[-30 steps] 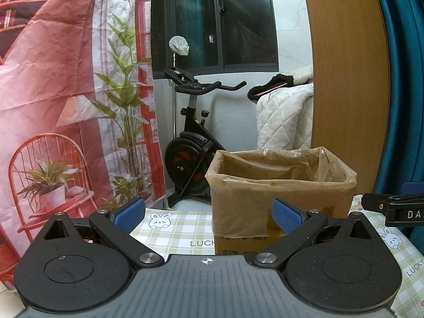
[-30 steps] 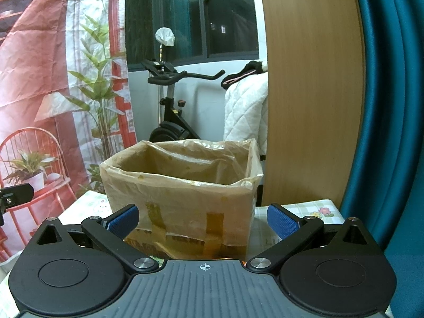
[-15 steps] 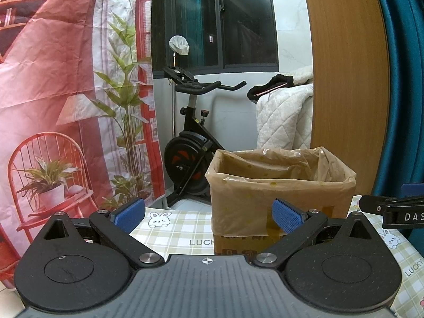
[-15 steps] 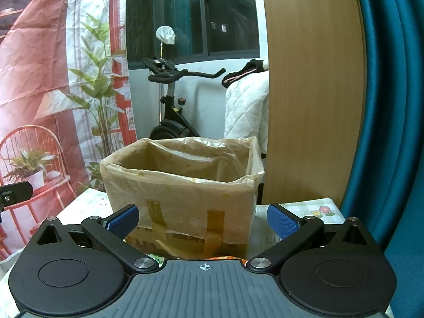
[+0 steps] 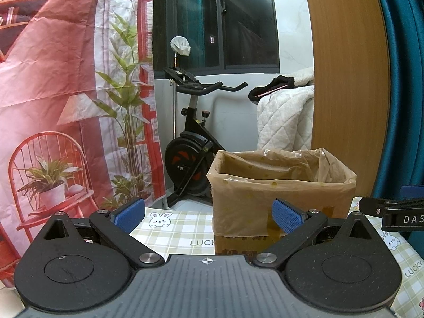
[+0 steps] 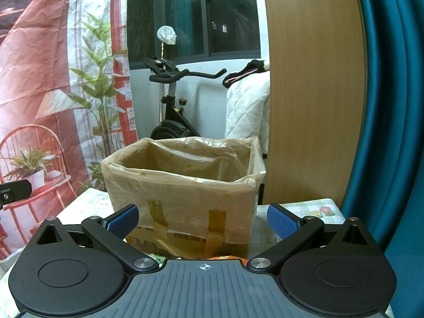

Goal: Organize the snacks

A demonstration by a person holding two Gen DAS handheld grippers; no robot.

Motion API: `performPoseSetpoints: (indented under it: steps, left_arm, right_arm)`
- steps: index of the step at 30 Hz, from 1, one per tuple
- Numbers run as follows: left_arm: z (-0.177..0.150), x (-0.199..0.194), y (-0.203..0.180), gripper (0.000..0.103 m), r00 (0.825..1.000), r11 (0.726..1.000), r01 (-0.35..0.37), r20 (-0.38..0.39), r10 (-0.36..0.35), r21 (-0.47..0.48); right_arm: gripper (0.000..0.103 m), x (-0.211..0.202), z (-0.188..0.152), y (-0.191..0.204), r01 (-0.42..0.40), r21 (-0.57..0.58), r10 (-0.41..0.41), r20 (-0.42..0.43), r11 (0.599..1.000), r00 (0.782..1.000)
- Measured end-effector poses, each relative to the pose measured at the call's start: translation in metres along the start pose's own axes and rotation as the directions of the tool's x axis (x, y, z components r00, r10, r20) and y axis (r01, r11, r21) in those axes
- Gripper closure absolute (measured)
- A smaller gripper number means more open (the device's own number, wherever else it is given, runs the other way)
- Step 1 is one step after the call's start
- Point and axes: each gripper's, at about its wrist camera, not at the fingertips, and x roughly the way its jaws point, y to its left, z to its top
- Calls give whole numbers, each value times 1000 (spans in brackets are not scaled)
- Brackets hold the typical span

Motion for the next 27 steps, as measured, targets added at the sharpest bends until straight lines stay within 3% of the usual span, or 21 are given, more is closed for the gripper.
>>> performPoseSetpoints:
  steps: [11,19,24,27]
  left_arm:
    - [-6,3,-2,0,999,999,46,6,-46,-10]
    - [-27,13,-6,0,1000,999,19,-13,-19,34]
    - [-43,25,20,0,997,996,61,-36,-63,-69]
    - [-57,34,38,0,998,991,24,-55,-32,-130]
  right_arm:
    - [0,3,-5,3,-5,2,5,-12,1000,1000]
    - [0,12,-32,12,-43,-14,42,-33,999,999]
    - [0,20,-53,12,-36,-14,35,-43,999,998]
    - [0,24,-62,6,-39,-1,39,-47,999,998]
